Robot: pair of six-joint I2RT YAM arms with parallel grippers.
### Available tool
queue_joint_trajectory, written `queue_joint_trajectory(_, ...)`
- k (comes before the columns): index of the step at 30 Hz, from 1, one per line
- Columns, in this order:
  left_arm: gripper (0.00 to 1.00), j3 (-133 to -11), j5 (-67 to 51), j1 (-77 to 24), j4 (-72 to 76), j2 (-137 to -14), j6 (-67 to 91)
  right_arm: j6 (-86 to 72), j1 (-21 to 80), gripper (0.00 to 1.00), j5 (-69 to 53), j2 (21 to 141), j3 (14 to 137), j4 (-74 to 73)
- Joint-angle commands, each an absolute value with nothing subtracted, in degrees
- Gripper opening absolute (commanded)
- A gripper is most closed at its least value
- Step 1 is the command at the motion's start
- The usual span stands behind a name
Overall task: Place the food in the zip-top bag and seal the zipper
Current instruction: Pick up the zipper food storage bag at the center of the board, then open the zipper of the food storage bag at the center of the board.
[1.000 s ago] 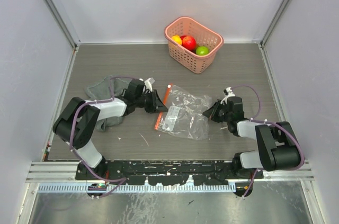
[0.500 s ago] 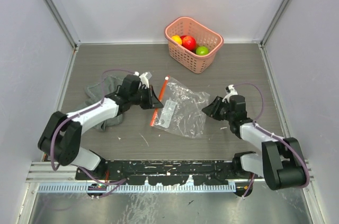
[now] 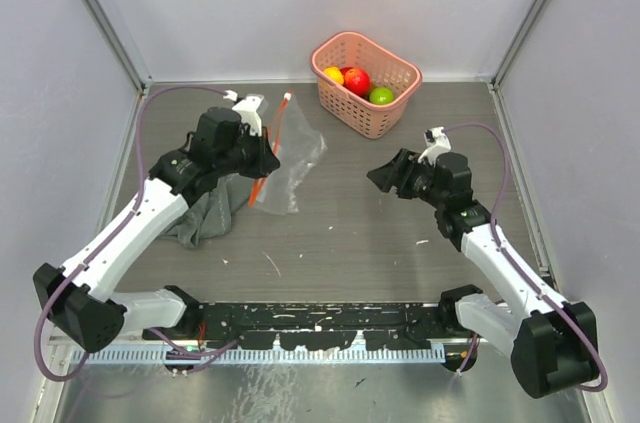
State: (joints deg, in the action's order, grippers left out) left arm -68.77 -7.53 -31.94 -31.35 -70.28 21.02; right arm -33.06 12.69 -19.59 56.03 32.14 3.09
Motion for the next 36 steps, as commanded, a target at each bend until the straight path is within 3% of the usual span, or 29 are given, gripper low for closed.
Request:
queue_joint_trajectory(1, 0.0, -76.3, 2.2, -34.2, -42.9, -70.6, 13.3, -34.9, 18.2, 0.73, -16.8, 57.2, 38.4, 2.3)
queue_joint_trajectory(14, 0.0, -78.8, 27.7, -50.6, -47.0, -77.7, 8.7, -44.6, 31.5, 0.83, -11.8, 69.2, 40.9, 23.7)
queue_joint_trajectory(23, 0.0, -76.3, 25.9, -57.0, -43.3, -80.8, 12.7, -51.8, 32.2, 0.85, -8.5, 67.4, 33.8, 33.1)
queue_joint_trajectory(36, 0.0, -72.5, 22.6, -57.6, -38.6, -80.6, 17.0, -56.8, 35.1, 0.86, -8.4, 71.1, 30.6, 39.1)
